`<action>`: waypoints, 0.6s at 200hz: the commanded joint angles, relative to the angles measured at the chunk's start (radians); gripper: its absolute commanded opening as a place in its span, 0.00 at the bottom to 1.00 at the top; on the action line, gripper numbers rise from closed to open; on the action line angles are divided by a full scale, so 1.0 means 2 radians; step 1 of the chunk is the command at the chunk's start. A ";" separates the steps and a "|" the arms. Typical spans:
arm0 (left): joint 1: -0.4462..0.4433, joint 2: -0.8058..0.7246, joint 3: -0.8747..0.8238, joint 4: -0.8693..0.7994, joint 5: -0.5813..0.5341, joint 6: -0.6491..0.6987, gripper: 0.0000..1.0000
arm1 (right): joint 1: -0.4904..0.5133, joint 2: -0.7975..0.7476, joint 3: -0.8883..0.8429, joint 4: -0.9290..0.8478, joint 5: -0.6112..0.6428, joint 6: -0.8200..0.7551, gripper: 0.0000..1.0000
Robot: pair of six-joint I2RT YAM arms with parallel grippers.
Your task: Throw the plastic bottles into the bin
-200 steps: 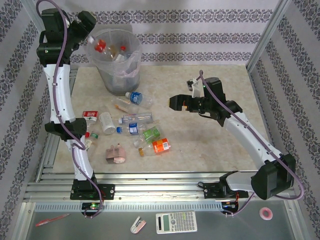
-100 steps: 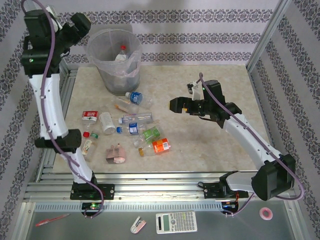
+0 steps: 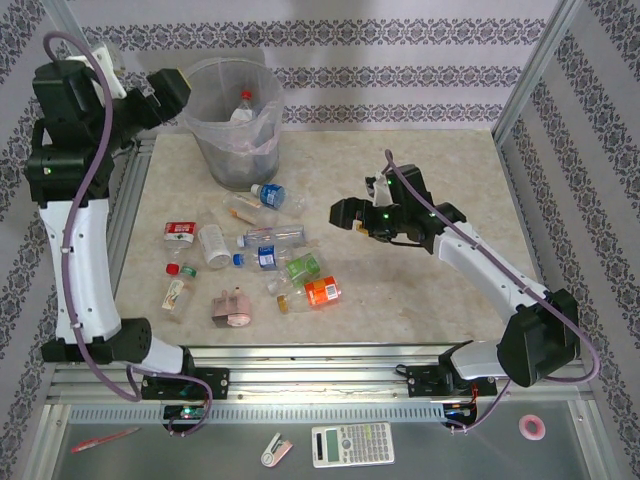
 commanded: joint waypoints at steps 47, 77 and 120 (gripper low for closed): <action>-0.044 -0.102 -0.111 0.039 0.041 0.065 1.00 | 0.022 -0.023 -0.091 -0.014 0.040 0.163 0.98; -0.091 -0.097 -0.112 -0.037 0.002 0.119 1.00 | 0.048 -0.020 -0.116 -0.006 0.050 0.217 0.98; -0.165 -0.120 -0.175 -0.053 -0.040 0.151 1.00 | 0.094 -0.006 -0.139 -0.003 0.086 0.280 0.98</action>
